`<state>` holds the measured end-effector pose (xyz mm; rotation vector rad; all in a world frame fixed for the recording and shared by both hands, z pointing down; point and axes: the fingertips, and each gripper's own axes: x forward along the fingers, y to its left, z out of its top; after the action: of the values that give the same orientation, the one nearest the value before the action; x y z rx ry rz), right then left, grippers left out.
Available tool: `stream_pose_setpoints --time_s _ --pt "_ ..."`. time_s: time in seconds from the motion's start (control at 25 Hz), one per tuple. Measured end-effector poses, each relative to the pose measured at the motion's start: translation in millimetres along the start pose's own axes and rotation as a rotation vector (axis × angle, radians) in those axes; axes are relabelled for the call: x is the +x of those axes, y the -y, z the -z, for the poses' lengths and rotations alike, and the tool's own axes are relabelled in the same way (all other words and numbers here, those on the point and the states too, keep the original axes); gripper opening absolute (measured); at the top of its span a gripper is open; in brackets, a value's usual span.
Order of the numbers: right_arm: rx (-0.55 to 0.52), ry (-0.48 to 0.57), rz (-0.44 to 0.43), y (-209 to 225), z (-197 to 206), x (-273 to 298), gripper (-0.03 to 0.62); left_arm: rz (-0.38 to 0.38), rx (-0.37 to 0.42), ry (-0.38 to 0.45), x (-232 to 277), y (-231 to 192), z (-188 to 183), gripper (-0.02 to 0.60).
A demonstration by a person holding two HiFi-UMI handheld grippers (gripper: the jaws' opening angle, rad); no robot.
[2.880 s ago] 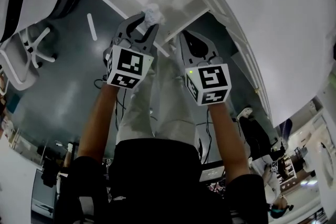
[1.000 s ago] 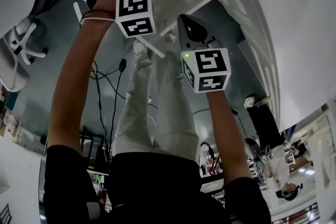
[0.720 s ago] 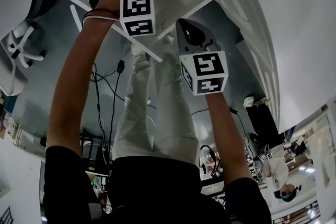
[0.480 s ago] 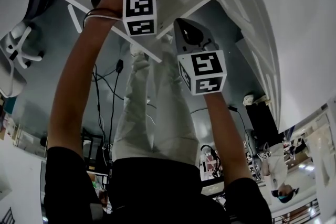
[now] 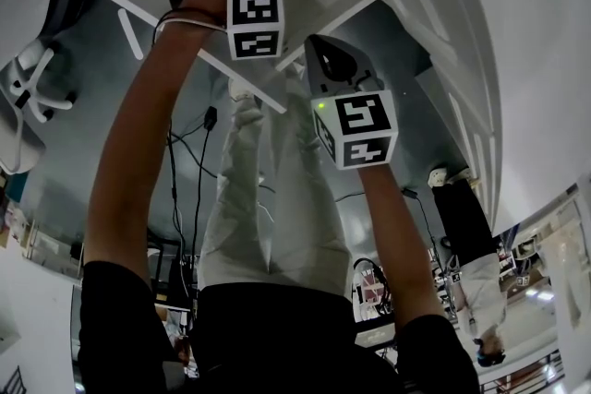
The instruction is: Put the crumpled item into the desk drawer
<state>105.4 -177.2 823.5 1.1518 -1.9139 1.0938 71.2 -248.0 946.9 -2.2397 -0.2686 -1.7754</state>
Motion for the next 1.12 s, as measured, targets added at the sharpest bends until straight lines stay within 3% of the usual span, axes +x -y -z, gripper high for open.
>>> stream_pose_setpoints --time_s 0.2,0.4,0.6,0.96,1.12 --pt "0.004 -0.006 0.002 0 6 0 -0.005 0.006 -0.007 0.01 2 1 -2 0.124" --pt "0.003 -0.011 0.003 -1 8 1 -0.005 0.04 -0.041 0.004 2 2 1 0.202" --pt "0.0 -0.014 0.003 -3 8 3 -0.005 0.037 -0.035 -0.008 2 1 3 0.216" --pt "-0.009 -0.013 0.003 -5 4 4 -0.005 0.013 -0.019 -0.002 -3 -2 2 0.213" --pt "-0.002 0.0 0.01 -3 -1 3 -0.005 0.002 -0.007 0.002 -10 -4 2 0.169"
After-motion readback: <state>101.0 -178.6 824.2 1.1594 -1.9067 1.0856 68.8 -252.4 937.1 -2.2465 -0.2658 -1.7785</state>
